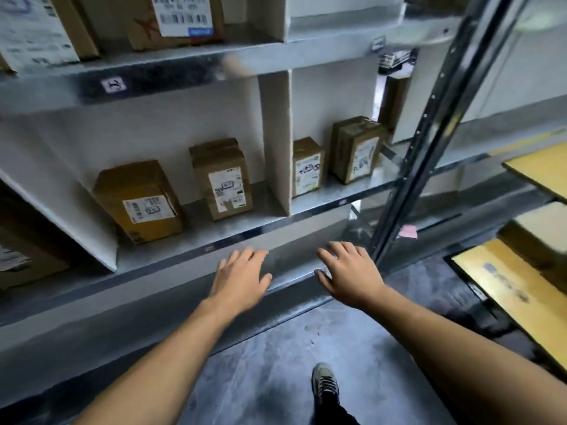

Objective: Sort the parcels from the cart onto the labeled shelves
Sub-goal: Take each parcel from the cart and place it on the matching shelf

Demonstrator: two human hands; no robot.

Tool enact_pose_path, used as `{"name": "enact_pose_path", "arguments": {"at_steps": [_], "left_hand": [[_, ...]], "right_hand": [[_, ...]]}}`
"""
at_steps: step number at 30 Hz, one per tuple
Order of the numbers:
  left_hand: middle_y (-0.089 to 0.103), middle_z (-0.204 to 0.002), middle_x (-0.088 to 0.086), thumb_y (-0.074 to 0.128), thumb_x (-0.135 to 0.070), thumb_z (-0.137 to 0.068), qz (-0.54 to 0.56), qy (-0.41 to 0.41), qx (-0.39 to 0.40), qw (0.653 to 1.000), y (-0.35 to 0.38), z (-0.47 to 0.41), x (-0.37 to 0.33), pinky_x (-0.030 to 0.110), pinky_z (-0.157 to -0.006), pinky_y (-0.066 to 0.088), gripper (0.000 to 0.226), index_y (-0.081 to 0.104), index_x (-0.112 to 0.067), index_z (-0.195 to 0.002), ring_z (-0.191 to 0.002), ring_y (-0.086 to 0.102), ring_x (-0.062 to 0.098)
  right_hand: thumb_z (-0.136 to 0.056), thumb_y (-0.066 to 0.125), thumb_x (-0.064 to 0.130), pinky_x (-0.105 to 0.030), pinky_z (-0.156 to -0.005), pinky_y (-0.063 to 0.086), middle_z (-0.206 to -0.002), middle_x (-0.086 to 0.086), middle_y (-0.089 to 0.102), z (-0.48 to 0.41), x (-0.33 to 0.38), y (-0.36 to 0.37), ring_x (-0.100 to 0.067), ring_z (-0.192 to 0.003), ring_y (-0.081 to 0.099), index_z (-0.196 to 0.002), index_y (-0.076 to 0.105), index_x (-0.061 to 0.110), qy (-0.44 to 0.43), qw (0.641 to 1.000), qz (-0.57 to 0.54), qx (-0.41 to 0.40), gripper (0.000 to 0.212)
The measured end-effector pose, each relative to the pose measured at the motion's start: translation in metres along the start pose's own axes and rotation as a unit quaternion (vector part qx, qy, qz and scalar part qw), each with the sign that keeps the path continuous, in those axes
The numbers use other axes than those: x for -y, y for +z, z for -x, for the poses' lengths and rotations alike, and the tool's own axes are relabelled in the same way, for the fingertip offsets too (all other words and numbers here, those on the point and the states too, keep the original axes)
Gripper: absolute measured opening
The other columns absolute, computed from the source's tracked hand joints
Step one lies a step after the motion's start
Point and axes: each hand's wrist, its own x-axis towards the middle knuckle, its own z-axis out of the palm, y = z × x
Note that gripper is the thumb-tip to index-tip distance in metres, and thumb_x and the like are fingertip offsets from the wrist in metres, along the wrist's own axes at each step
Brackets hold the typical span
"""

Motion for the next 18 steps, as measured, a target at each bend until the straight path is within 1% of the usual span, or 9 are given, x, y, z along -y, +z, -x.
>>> {"name": "enact_pose_path", "arguments": {"at_steps": [4, 6, 9, 11, 13, 16, 18], "left_hand": [[0.043, -0.143, -0.003, 0.045, -0.044, -0.097, -0.008, 0.072, 0.011, 0.997, 0.007, -0.008, -0.047, 0.037, -0.105, 0.033, 0.051, 0.035, -0.029, -0.145, -0.13, 0.04, 0.023], [0.043, -0.142, -0.003, 0.045, -0.043, -0.097, -0.007, 0.111, 0.015, 0.994, 0.01, -0.014, -0.075, 0.038, -0.106, 0.033, 0.05, 0.035, -0.029, -0.144, -0.129, 0.04, 0.023], [0.044, -0.14, -0.003, 0.047, -0.042, -0.096, -0.007, 0.173, 0.022, 0.985, 0.016, -0.027, -0.128, 0.038, -0.105, 0.032, 0.05, 0.038, -0.029, -0.143, -0.128, 0.041, 0.024], [0.046, -0.139, -0.004, 0.049, -0.042, -0.094, -0.007, 0.211, 0.022, 0.977, 0.021, -0.036, -0.169, 0.037, -0.103, 0.033, 0.049, 0.04, -0.03, -0.141, -0.127, 0.042, 0.024], [0.046, -0.138, -0.003, 0.05, -0.042, -0.094, -0.006, 0.249, 0.02, 0.968, 0.027, -0.044, -0.216, 0.037, -0.103, 0.033, 0.05, 0.04, -0.03, -0.141, -0.126, 0.042, 0.024], [0.045, -0.139, -0.003, 0.05, -0.043, -0.094, 0.001, 0.303, 0.019, 0.953, 0.034, -0.047, -0.294, 0.039, -0.105, 0.032, 0.052, 0.039, -0.029, -0.143, -0.127, 0.041, 0.024], [0.045, -0.139, -0.004, 0.05, -0.043, -0.094, 0.008, 0.341, 0.019, 0.94, 0.039, -0.045, -0.348, 0.039, -0.105, 0.033, 0.052, 0.038, -0.029, -0.143, -0.127, 0.041, 0.024]], "right_hand": [[-0.087, 0.04, 0.053, -0.038, -0.074, 0.05, -0.106, -0.007, 0.064, 0.047, -0.033, -0.005, -0.032, -0.093, 0.063, -0.107, 0.063, 0.021, 0.075, 0.997, 0.014, 0.005, 0.044], [-0.086, 0.04, 0.052, -0.038, -0.072, 0.049, -0.102, -0.005, 0.062, 0.072, -0.052, -0.01, -0.031, -0.09, 0.062, -0.105, 0.063, 0.022, 0.115, 0.993, 0.021, 0.004, 0.043], [-0.087, 0.037, 0.052, -0.04, -0.073, 0.049, -0.101, -0.008, 0.061, 0.114, -0.09, -0.016, -0.034, -0.091, 0.062, -0.105, 0.062, 0.02, 0.18, 0.983, 0.035, 0.018, 0.045], [-0.088, 0.033, 0.055, -0.041, -0.076, 0.05, -0.106, -0.011, 0.062, 0.143, -0.119, -0.023, -0.035, -0.096, 0.062, -0.109, 0.062, 0.019, 0.222, 0.973, 0.042, 0.04, 0.051], [-0.088, 0.033, 0.057, -0.043, -0.081, 0.05, -0.113, -0.012, 0.062, 0.176, -0.149, -0.035, -0.035, -0.103, 0.061, -0.115, 0.061, 0.019, 0.264, 0.962, 0.048, 0.058, 0.053], [-0.092, 0.045, 0.055, -0.042, -0.09, 0.047, -0.128, -0.01, 0.06, 0.23, -0.196, -0.054, -0.033, -0.116, 0.058, -0.126, 0.056, 0.023, 0.323, 0.943, 0.062, 0.058, 0.048], [-0.095, 0.046, 0.055, -0.042, -0.095, 0.045, -0.135, -0.009, 0.055, 0.267, -0.227, -0.065, -0.032, -0.124, 0.052, -0.134, 0.051, 0.025, 0.362, 0.929, 0.062, 0.043, 0.049]]}}
